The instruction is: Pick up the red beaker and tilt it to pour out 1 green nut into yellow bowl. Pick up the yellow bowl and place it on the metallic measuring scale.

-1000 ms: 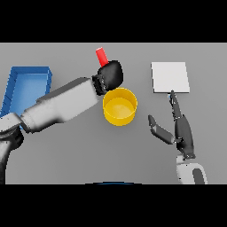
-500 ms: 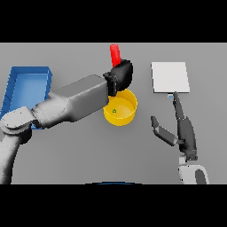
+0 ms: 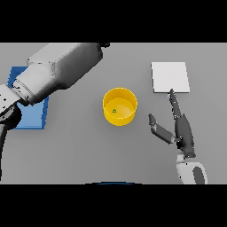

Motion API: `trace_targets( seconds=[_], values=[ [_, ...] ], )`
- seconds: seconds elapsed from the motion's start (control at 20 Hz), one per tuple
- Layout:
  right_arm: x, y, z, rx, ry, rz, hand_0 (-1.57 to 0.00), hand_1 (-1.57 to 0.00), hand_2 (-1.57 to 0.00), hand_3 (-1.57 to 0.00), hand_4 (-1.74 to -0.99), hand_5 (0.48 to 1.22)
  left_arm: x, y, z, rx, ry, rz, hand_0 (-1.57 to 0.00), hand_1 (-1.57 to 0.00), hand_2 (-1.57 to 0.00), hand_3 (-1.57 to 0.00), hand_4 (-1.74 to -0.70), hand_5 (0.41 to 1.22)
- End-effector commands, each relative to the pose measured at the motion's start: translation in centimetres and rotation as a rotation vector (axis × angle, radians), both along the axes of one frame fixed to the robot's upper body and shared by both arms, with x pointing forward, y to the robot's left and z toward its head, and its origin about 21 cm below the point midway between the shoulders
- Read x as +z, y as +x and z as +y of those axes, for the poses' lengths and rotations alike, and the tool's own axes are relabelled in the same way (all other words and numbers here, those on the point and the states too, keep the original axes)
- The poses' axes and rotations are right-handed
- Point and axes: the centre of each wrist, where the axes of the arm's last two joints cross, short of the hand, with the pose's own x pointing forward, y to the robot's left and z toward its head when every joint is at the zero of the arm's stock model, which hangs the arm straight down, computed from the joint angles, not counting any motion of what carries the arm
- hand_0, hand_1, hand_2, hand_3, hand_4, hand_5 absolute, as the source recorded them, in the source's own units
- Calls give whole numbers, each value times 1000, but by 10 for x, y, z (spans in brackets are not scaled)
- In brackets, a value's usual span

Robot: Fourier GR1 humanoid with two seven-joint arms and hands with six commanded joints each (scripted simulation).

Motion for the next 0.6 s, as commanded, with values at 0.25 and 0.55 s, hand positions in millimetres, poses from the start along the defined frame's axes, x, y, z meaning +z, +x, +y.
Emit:
trace_targets(
  seconds=[0.25, 0.55],
  values=[
    [-1, 2, 5, -23, -26, 7, 1, 1, 1, 1, -1140, 637, 83, 32, 87, 300, -741, 76, -1571, -1571, -1571, -1427, -1735, 1221],
    [0, 2, 3, 33, 65, -9, 1, 1, 1, 1, -1083, 625, 69, 44, 208, 537, -1417, 115, -1571, -1571, -1571, -1480, -1739, 1221]
  ],
)
